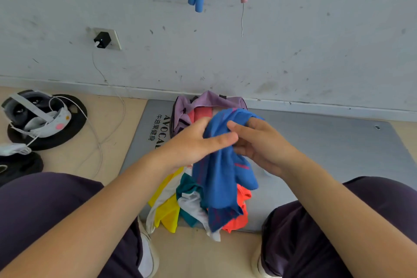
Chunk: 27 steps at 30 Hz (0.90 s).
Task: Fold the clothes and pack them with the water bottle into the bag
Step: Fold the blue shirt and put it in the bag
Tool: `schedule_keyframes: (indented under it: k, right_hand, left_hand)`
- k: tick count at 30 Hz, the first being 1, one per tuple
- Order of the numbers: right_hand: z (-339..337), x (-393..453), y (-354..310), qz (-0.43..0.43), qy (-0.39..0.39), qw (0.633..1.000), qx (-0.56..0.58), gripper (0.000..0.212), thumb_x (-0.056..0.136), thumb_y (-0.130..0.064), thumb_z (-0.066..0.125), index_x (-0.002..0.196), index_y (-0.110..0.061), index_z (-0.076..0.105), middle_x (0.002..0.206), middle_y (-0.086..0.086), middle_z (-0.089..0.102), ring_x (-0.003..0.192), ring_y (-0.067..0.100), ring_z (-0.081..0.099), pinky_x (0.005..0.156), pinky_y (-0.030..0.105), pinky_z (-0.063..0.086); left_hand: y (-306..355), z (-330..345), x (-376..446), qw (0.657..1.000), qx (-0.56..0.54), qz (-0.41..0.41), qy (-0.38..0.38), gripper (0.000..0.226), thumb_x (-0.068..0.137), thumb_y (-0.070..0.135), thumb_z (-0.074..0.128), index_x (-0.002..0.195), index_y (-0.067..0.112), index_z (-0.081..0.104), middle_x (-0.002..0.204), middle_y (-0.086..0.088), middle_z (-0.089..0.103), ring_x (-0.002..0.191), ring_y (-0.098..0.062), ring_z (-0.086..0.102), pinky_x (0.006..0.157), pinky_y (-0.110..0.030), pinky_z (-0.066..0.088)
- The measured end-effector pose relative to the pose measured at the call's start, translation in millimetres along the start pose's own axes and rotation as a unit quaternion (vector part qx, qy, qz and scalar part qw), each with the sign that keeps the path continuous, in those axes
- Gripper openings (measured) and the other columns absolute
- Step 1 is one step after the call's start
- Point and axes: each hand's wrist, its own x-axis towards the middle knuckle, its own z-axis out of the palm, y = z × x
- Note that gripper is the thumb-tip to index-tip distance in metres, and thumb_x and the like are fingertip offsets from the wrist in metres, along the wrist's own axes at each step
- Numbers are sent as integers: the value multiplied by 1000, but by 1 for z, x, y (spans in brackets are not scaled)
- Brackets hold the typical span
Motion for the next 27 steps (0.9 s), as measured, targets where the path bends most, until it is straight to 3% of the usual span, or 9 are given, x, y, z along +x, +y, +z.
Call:
schedule_keyframes:
  k: [3, 6, 8, 12, 14, 20, 22, 25, 27]
  right_hand:
    - [0, -3, -6, -15, -70, 996, 43, 29, 101, -18, 49, 122, -4, 61, 116, 16, 69, 107, 28, 66, 92, 39, 55]
    - [0, 0, -9, -62, 45, 993, -94, 22, 97, -23, 58, 108, -6, 67, 94, 9, 70, 84, 24, 64, 76, 39, 53]
    - [-2, 1, -10, -61, 92, 984, -143, 29, 91, -37, 64, 98, -9, 65, 82, 3, 67, 75, 20, 62, 73, 35, 55]
    - [-5, -3, -2, 72, -76, 981, -163, 75, 77, -74, 50, 121, -15, 63, 115, 4, 72, 110, 23, 66, 100, 36, 51]
    - [0, -5, 2, 57, -118, 986, -107, 72, 80, -70, 50, 126, -16, 61, 122, 0, 69, 116, 17, 64, 99, 29, 51]
    - [-7, -2, -5, -9, 21, 999, -38, 39, 79, -39, 70, 105, -9, 72, 105, 7, 75, 98, 21, 71, 82, 31, 55]
    - [-14, -3, -10, -7, 35, 999, 21, 28, 84, -35, 68, 98, -12, 75, 100, 12, 75, 89, 24, 73, 71, 30, 57]
    - [-24, -5, -18, -10, 96, 993, 72, 30, 93, -38, 61, 103, -13, 74, 107, 15, 73, 95, 28, 72, 72, 33, 58]
    - [-30, -6, -23, -22, 115, 989, 86, 33, 96, -39, 57, 106, -12, 72, 108, 15, 73, 96, 28, 72, 72, 33, 59]
  left_hand:
    - [-4, 3, 2, 998, -35, 8, 46, 21, 86, 34, 74, 106, 30, 67, 100, 15, 74, 96, -6, 70, 82, -22, 55]
    - [0, 1, 1, 987, -155, -12, 44, 14, 94, 22, 64, 107, 21, 69, 104, 0, 76, 99, -17, 72, 88, -32, 56]
    - [6, -3, 1, 969, -242, -19, 50, 14, 96, 21, 59, 106, 17, 68, 103, -6, 76, 94, -19, 73, 80, -31, 59]
    - [15, -10, -3, 937, -348, -25, 17, 23, 96, 29, 57, 107, 13, 69, 97, -12, 74, 86, -24, 73, 72, -33, 60]
    - [18, -10, -4, 942, -334, -23, 15, 23, 97, 28, 56, 110, 13, 67, 97, -10, 75, 86, -22, 73, 70, -32, 60]
    - [13, -22, 2, 981, -128, 13, 147, 15, 97, 31, 58, 98, 24, 71, 98, 6, 76, 96, -12, 70, 83, -29, 53]
    - [10, -33, 6, 969, -160, -6, 187, 15, 98, 29, 57, 94, 23, 71, 92, 7, 75, 92, -13, 69, 78, -29, 53]
    - [6, -54, 9, 954, -173, -37, 243, 17, 96, 32, 60, 87, 23, 71, 79, 9, 75, 86, -16, 70, 72, -30, 53]
    - [-2, -64, 8, 967, -20, -56, 246, 21, 90, 46, 64, 86, 26, 70, 76, 13, 74, 83, -10, 70, 65, -28, 50]
